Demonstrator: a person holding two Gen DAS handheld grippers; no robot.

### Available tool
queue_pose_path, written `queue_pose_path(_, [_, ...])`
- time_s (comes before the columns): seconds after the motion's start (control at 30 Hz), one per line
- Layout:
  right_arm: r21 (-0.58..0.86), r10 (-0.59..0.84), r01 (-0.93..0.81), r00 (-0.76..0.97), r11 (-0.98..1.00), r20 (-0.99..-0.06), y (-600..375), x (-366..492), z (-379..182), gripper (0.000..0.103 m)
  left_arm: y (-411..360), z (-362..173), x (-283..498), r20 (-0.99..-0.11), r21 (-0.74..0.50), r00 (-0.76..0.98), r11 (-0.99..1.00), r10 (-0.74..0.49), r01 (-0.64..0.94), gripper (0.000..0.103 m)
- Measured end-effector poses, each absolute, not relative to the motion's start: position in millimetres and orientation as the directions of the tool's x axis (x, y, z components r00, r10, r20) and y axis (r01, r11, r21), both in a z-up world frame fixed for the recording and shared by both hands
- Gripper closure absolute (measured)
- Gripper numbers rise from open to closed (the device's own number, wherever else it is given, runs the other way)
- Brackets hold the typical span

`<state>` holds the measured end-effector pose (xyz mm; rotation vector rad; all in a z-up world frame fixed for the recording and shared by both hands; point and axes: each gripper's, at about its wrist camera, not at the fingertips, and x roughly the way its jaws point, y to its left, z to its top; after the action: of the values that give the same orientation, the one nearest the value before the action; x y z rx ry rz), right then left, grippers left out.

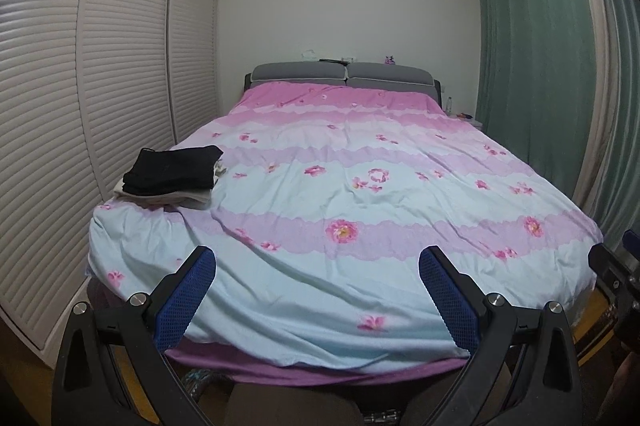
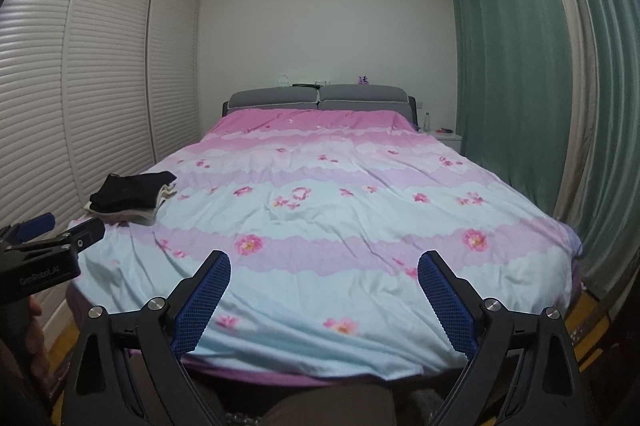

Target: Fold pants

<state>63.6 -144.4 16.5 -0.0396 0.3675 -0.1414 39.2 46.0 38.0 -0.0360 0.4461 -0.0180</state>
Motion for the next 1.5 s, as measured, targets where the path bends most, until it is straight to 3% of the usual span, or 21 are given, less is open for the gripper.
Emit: queue_pose_path(1.5, [-0.036,-0.134,0.129,0.933,0.991,-0.334,-152,51,26,0.007,31,25,23,-0.428,0.012,0.904,1.0,-0.013,0.02,0.0])
